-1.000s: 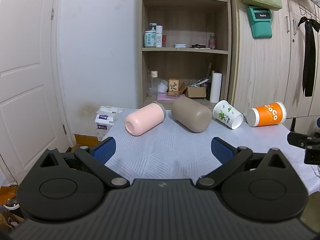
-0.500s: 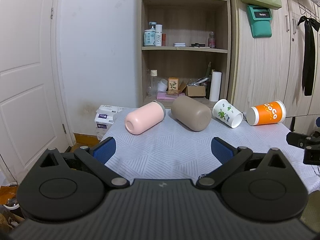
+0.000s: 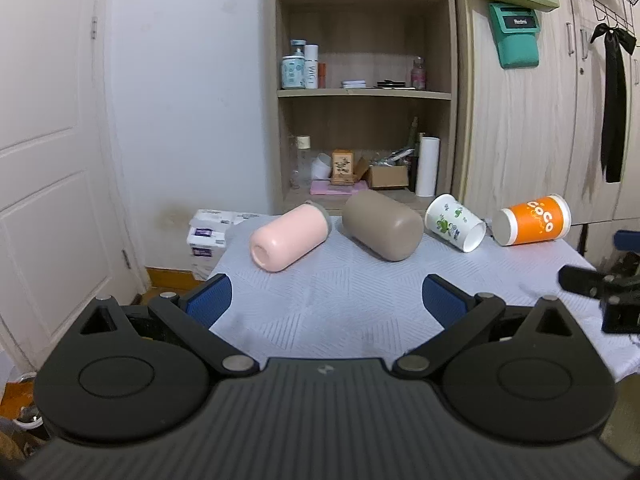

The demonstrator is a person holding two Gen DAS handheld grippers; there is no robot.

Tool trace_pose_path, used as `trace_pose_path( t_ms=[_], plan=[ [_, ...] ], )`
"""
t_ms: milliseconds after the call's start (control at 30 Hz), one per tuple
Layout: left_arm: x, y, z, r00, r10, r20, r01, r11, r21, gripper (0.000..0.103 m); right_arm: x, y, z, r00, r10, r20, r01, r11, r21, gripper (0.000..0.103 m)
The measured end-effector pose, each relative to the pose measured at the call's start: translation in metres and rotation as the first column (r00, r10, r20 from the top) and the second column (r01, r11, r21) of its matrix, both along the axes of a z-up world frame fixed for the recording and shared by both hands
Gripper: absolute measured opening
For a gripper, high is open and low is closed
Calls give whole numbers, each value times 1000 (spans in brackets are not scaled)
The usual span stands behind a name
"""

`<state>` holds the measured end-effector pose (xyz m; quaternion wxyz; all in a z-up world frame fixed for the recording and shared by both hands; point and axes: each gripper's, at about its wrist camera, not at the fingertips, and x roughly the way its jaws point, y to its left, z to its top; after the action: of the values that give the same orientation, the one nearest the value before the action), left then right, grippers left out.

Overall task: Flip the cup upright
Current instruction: 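Move the left tool to the pink tumbler and close around its body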

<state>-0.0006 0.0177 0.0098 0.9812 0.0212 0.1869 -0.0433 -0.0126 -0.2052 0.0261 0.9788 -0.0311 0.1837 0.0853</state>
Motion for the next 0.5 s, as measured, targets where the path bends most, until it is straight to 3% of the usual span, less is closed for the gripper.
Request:
trace_pose_path(
  t_ms=[133,267,500],
  plan=[
    [22,5,12,996,-90,4,89,994,70,103,23,9,2,993,115,-38,-114,993,26,102],
    [55,9,5,989,-131,-70,142,970,197,103,52,22,-5,975,204,-89,-199,978,64,102],
    [126,26,-16,961,-225,-162,257,943,213,101,104,50,-22,942,291,-170,-276,955,106,102]
  ],
)
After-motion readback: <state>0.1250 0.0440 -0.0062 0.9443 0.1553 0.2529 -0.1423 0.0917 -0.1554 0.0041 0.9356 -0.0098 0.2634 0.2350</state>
